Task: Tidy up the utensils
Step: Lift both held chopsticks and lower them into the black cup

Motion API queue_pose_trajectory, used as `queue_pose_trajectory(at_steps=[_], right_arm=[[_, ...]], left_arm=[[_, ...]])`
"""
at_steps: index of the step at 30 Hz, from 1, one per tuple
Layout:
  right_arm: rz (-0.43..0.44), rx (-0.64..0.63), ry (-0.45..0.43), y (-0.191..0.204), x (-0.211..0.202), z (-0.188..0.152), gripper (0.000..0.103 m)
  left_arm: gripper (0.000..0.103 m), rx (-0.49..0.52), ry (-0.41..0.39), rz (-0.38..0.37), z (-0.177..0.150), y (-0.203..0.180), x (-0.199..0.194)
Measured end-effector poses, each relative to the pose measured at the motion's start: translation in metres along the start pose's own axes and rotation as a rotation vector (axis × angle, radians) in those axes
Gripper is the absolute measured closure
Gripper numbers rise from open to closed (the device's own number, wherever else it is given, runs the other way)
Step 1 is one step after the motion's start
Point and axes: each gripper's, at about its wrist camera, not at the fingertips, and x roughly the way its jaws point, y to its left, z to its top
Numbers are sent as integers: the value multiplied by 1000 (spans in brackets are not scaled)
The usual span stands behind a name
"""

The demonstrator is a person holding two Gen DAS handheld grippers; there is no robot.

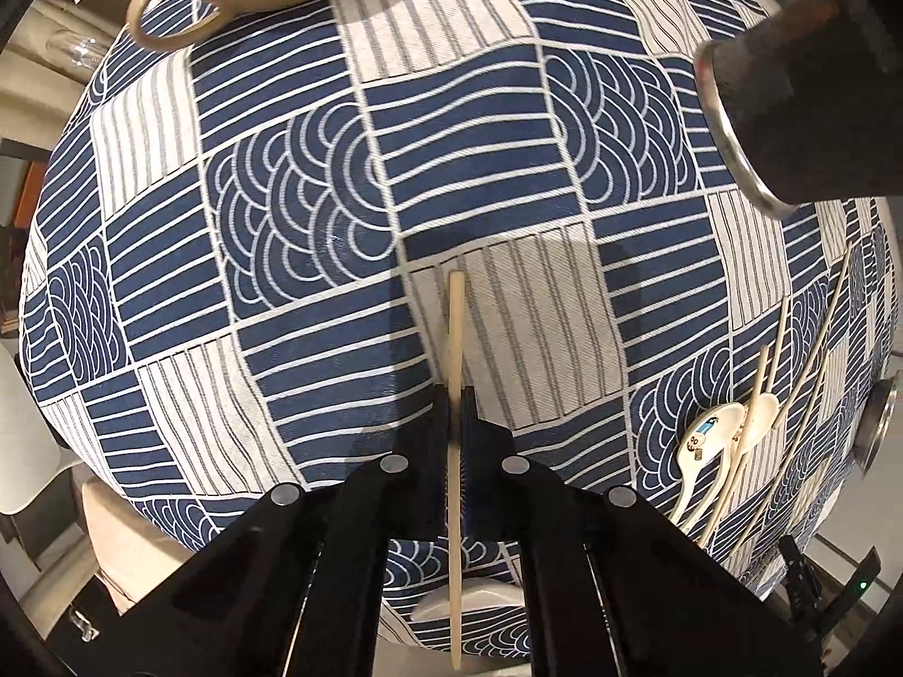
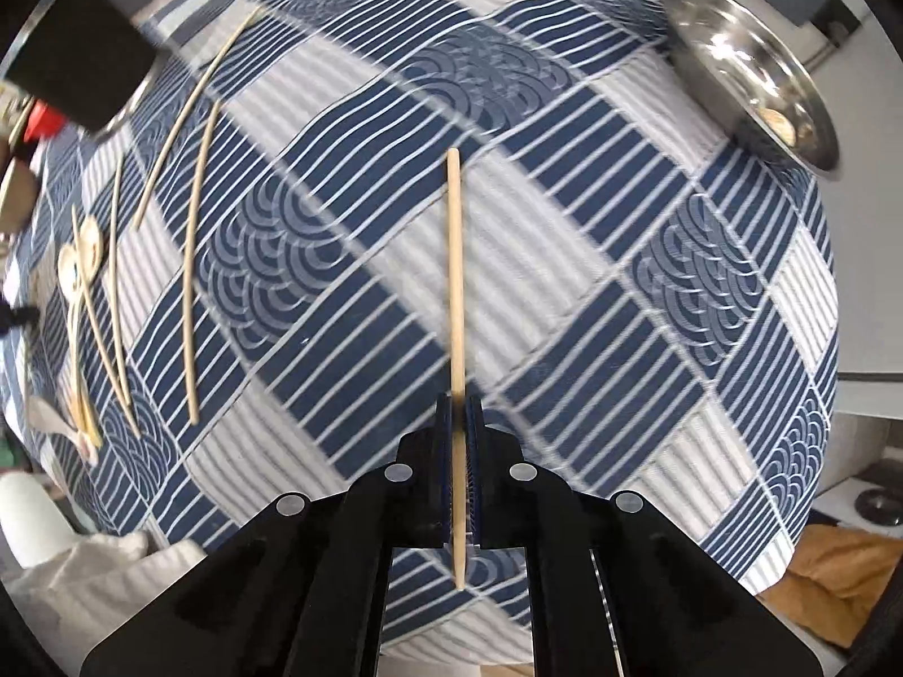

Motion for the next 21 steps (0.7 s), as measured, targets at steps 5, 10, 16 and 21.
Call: queue_pose_trajectory(at_steps=[5, 10, 16, 21], right_arm=[[43, 52, -32, -28, -13, 12, 99], [62, 47, -69, -33, -30, 22, 98], [70, -38, -121, 2, -50, 32, 98], [95, -109, -183, 25, -74, 54, 98]], left_arm=[[99, -10, -30, -21, -1, 17, -16], [99, 5, -72, 15, 19, 41, -40], [99, 29, -130, 13, 31, 36, -76], [99, 60, -186, -36, 37, 30, -119]])
